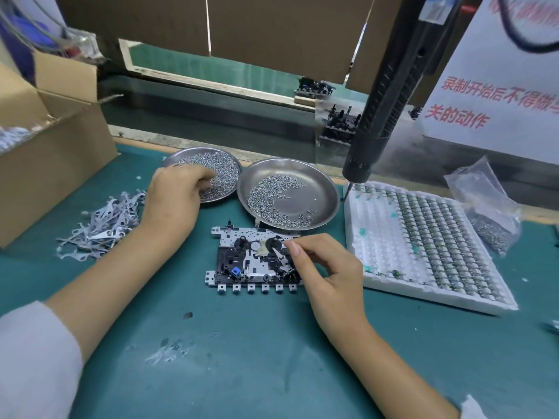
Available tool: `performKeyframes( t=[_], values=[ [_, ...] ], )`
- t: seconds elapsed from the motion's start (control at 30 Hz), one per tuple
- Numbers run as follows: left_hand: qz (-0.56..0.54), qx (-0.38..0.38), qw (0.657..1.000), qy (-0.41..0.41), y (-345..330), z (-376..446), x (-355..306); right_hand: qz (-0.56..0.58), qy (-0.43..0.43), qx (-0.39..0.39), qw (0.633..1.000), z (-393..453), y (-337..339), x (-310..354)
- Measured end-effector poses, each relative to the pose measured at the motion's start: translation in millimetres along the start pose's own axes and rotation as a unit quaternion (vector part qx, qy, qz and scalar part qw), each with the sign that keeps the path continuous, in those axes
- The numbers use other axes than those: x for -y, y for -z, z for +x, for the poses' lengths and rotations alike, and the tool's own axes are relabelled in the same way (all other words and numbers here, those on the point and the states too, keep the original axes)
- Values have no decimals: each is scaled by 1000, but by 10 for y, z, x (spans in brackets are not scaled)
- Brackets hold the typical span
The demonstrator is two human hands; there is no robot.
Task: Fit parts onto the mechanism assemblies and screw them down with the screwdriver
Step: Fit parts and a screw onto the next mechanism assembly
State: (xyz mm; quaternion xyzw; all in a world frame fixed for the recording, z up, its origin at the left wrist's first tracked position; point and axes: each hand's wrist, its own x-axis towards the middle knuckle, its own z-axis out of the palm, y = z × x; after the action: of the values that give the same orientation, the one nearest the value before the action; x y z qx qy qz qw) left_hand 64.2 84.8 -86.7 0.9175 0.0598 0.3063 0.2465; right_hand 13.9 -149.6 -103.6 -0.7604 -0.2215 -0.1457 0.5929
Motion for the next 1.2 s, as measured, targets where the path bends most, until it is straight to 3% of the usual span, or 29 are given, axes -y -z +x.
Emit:
performKeyframes(
  t=[0.1, 0.27, 0.4, 0.53, 0.67, 0.97, 1.2],
  values=[
    [-61, -12, 998, 17, 11, -31, -13, -1, -1, -2, 1000, 2, 2, -1],
    [-65, -7, 998, 9, 16, -31, -1, -1, 3, -4, 1000, -4, -3, -3],
    [-46, -4, 999, 13, 7, -39, 14, -3, 8, -4, 1000, -1, -8, -8],
    [44, 10, 999, -22, 3, -14, 20, -5, 8, -4, 1000, -4, -16, -9],
    [99, 56, 993, -26, -53, 79, -45, -6, 8, 1, 1000, -5, -27, -19],
    [131, 30, 991, -17, -84, 97, 33, -3, 6, -4, 1000, 0, -32, -26],
    [72, 7, 997, 12, -63, 71, 13, -2, 7, -1, 1000, -1, -21, -20]
  ],
)
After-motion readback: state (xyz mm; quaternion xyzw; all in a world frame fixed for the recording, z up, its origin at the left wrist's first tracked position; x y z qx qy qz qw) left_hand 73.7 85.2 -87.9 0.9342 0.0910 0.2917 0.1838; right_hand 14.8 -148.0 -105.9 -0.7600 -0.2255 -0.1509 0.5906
